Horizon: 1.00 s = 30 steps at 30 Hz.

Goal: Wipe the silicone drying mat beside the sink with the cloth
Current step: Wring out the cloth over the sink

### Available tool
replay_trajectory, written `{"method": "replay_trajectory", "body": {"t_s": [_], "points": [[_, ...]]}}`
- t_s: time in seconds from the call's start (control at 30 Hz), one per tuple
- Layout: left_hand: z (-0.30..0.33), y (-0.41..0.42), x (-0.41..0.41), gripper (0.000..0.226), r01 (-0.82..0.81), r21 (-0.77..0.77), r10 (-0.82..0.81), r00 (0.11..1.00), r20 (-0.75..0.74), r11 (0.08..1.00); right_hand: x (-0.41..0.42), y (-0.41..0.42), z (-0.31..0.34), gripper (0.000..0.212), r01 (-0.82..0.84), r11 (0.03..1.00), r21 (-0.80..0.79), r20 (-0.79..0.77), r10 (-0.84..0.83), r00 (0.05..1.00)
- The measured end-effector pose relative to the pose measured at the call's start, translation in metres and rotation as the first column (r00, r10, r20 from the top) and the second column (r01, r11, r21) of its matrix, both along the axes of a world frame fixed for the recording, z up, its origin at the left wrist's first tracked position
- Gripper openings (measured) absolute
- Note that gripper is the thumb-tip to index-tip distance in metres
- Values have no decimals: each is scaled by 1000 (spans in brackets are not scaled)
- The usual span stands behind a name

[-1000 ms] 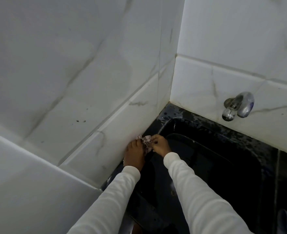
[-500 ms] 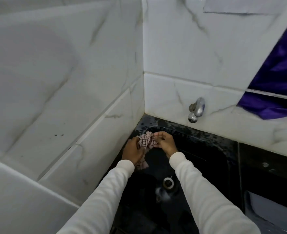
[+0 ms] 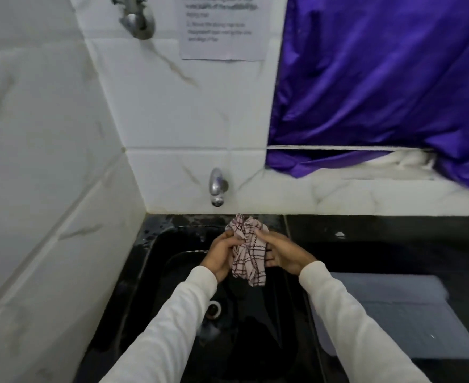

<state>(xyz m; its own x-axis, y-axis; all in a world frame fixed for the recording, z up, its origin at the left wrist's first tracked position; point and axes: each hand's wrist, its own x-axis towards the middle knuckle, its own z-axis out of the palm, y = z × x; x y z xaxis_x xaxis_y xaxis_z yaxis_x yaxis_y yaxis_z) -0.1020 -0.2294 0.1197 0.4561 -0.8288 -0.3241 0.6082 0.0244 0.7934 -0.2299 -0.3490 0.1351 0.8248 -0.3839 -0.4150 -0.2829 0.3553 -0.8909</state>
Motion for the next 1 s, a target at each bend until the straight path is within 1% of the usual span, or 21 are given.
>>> {"method": "replay_trajectory", "body": {"t_s": [0.07,0.13,0.2,0.27,0.37,0.47,0.53,0.57,0.6,0.63,0.67,0.73,0.77,0.8,0.83,0.87,0.93,0.97,1.0], "points": [[-8,-13,-26,43,84,-4,-84,996,3,996,-25,-1,-4,38,88,996,-32,67,-86,994],[-13,-22,-50,41,110,59,-115,989,92,992,-41,-1,-14,39,231,971,-57,114,-223,968],[-16,-30,-72,34,54,127,-76,981,177,990,-54,0,-23,42,390,914,-111,111,-378,919],[-20,-35,-88,33,-8,164,-27,978,207,986,-62,3,-33,41,486,853,-190,113,-473,874],[-23,-39,-100,42,-29,198,-33,953,301,980,-71,8,-43,39,545,792,-274,123,-533,837],[-33,-40,-98,44,-24,276,-66,948,312,961,-81,8,-48,49,562,747,-355,148,-549,823],[-42,-44,-93,49,-92,371,-38,944,329,924,-87,8,-48,50,584,721,-372,161,-570,806],[-45,-43,-93,45,-168,378,8,920,391,911,-90,8,-48,50,604,709,-364,161,-591,790],[-46,-41,-95,32,-251,349,56,873,484,903,-93,9,-48,51,624,694,-360,162,-612,774],[-42,-38,-102,20,-320,302,88,803,590,898,-96,9,-48,51,643,675,-362,167,-631,757],[-33,-32,-113,19,-354,225,111,719,686,908,-99,10,-49,51,658,659,-365,173,-646,743],[-19,-21,-140,33,-308,25,149,529,836,951,-106,10,-51,50,681,636,-364,184,-668,721],[-17,-17,-150,36,-261,-43,158,442,883,964,-110,11,-52,49,687,628,-365,189,-673,715],[-18,-17,-161,35,-212,-62,142,385,912,975,-114,10,-52,48,693,624,-362,197,-675,711],[-21,-20,-168,32,-182,-24,95,393,915,983,-118,9,-53,48,695,623,-358,206,-673,710],[-25,-24,-174,30,-158,31,43,447,894,987,-122,7,-54,48,694,627,-355,215,-668,713],[-31,-32,-183,33,-93,164,-71,626,777,982,-130,3,-54,48,685,644,-341,224,-652,724],[-34,-36,-187,36,-69,206,-101,695,712,976,-135,1,-54,47,684,658,-316,227,-648,727],[-35,-41,-190,37,-52,231,-118,740,662,972,-140,-1,-53,47,687,673,-273,230,-648,726]]}}
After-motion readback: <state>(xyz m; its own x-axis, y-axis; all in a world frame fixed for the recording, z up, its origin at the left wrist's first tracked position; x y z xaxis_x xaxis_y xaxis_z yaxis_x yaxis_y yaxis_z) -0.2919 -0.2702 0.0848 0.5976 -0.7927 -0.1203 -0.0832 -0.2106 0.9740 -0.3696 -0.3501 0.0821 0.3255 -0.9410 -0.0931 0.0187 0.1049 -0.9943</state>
